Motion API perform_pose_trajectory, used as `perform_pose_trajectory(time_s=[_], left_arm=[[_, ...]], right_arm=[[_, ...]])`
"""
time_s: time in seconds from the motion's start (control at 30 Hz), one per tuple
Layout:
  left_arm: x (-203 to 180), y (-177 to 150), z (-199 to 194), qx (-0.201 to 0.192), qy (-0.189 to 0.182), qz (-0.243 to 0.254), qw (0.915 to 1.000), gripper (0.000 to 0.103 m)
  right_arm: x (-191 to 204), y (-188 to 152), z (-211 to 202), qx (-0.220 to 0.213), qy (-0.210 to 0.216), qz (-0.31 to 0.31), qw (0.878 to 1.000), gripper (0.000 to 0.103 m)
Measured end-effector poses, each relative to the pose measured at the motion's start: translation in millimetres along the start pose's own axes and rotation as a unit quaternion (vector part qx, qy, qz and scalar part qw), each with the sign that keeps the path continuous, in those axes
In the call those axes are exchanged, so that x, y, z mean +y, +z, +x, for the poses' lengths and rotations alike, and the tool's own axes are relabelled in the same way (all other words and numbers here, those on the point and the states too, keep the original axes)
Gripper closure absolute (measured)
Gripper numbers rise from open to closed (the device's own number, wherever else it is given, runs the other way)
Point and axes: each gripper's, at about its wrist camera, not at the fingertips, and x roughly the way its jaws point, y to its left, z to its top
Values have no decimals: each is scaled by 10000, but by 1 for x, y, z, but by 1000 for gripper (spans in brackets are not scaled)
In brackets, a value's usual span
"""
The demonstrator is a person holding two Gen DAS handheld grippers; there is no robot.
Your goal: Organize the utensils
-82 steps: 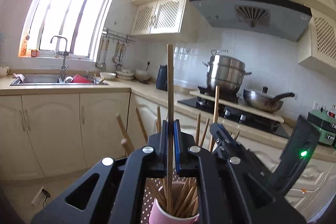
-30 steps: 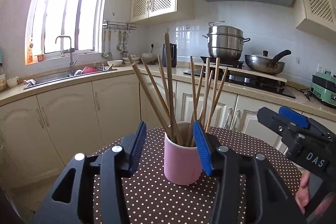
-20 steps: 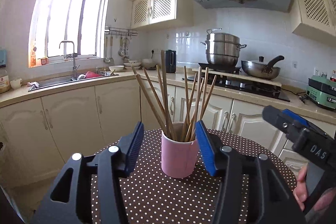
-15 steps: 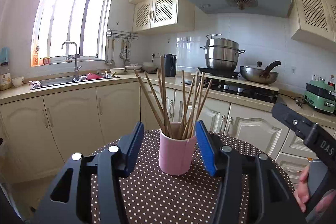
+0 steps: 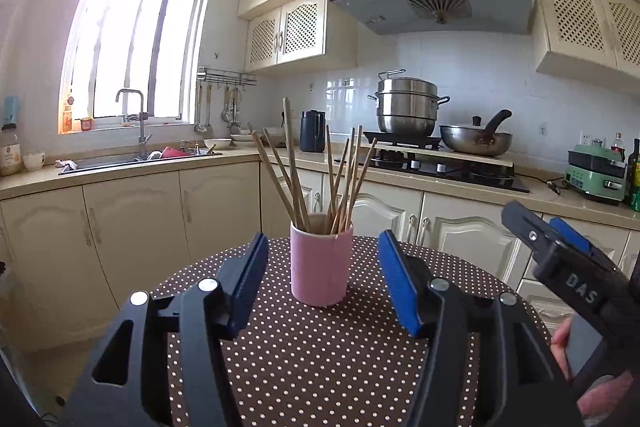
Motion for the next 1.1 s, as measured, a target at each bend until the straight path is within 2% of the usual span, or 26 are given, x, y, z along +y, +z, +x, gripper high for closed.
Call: perform_pose_trajectory(time_s=[0.23,0.33,0.5,0.7,0.83,0.9,1.1], left_arm=[[-2,-14,3,-68,116,-36,9999,45],[0,-20,5,-117,276,-145,9994,45],[-2,-28,8,-307,472,-37,9984,45],[-4,-33,18,-90,249,-17,9996,45],[3,-33,25,80,332,-186,9992,45],[5,-34,25,95,376,-222,9990,40],[4,-34,21,-6,393,-176,9991,33]], right_arm=[[16,-20,-6,-187,-144,-349,9991,8],[25,-24,-7,-232,-199,-549,9980,8],[18,-24,7,96,-144,-416,9990,7],[12,-25,15,312,-188,-291,9989,7],[15,-26,15,334,-167,-370,9986,7],[16,-26,15,336,-180,-403,9985,7],[12,-25,18,381,-284,-388,9981,7]])
